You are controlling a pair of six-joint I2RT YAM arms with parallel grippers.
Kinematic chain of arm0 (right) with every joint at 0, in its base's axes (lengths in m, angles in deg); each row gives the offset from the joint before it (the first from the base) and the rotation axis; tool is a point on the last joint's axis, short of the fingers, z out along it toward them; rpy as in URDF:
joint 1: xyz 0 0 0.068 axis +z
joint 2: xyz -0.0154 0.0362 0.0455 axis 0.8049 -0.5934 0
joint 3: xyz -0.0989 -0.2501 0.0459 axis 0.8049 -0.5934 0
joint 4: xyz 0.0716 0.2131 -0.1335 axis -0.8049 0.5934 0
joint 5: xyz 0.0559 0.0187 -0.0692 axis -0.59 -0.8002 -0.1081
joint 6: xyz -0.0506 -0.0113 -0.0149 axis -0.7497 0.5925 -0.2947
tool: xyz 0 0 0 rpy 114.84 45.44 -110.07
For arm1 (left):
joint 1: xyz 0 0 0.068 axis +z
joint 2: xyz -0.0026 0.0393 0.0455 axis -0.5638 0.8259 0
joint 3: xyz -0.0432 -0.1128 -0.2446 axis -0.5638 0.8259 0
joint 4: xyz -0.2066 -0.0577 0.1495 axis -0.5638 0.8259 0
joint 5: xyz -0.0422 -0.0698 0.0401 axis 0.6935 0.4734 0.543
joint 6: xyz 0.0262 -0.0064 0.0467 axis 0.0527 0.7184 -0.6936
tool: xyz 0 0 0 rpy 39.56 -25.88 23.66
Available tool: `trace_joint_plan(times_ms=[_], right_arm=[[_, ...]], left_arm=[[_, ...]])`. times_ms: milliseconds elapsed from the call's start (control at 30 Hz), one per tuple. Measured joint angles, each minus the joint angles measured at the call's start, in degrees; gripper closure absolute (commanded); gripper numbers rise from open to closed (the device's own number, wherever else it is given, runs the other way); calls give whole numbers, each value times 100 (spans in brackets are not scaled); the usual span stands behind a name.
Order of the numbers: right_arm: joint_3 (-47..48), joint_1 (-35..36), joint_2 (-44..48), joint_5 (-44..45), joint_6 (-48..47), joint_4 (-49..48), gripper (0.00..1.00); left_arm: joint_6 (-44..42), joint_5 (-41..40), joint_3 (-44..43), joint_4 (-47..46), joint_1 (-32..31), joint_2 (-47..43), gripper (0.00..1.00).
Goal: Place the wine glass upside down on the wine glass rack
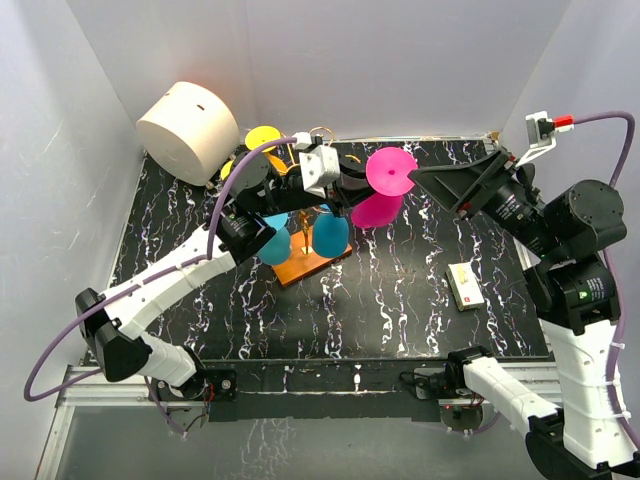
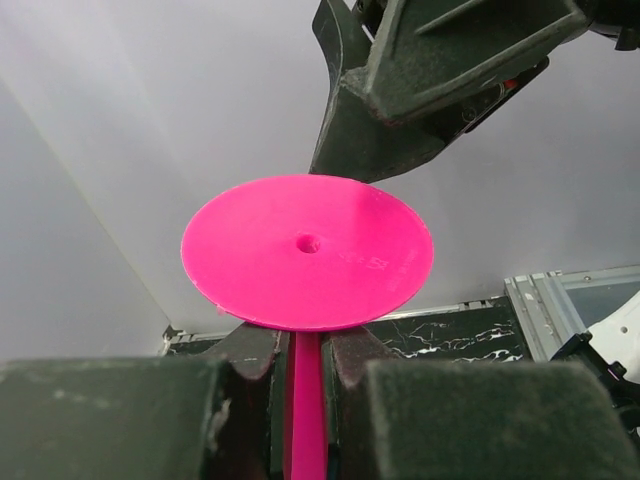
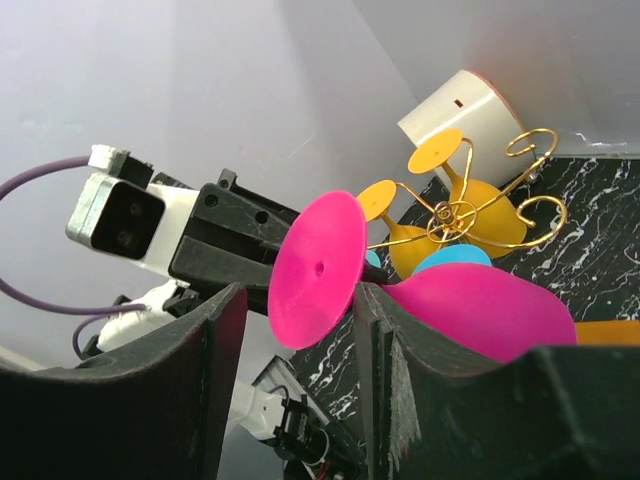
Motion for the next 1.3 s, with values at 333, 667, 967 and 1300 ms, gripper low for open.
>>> trace_joint_plan(times_ms=[333,667,967,1300], right_arm=[[-50,-2,-133,173,164,286,71],[-476,0,7,256,1034,9,100],[-667,0,144,682,1329,-227,100],[-881,0,142,1049,1298,-280,100]], left_arm=[[35,85,-52,-17,4,111,100],[177,170,-50,-33,22,133,80],[1480,-317,208,144,31,-26,39],[3995,-1145,870,164,22,-837,34]])
